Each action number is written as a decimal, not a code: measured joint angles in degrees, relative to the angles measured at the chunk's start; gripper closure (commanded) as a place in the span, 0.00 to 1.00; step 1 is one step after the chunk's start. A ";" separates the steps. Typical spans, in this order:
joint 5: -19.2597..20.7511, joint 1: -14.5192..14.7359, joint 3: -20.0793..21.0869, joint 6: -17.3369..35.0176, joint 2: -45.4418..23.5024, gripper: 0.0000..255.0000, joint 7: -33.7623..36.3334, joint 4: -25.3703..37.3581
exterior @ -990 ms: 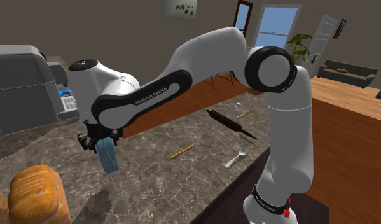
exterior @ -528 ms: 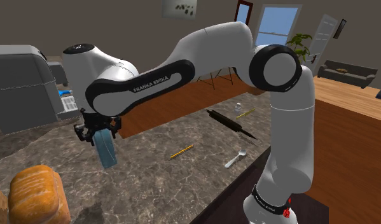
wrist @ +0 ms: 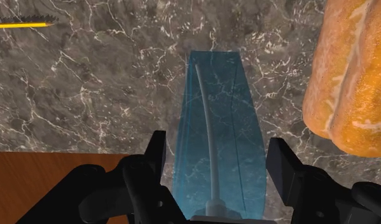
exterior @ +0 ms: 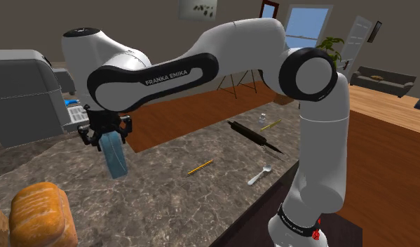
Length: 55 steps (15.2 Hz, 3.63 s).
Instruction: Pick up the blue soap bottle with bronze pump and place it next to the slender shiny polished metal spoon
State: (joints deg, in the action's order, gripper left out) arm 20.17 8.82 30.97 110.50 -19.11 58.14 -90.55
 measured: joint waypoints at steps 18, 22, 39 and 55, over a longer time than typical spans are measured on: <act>-0.67 1.73 0.56 -13.61 -0.37 1.00 -2.65 14.29; -0.29 2.56 0.58 -17.00 -1.25 1.00 -3.11 18.54; -13.72 -10.81 -4.09 -11.32 22.60 1.00 -18.90 -5.41; -19.66 -17.53 -20.81 -8.29 43.24 1.00 -43.48 -26.40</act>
State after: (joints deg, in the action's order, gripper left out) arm 0.50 -8.71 10.16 102.20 24.13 14.66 -116.95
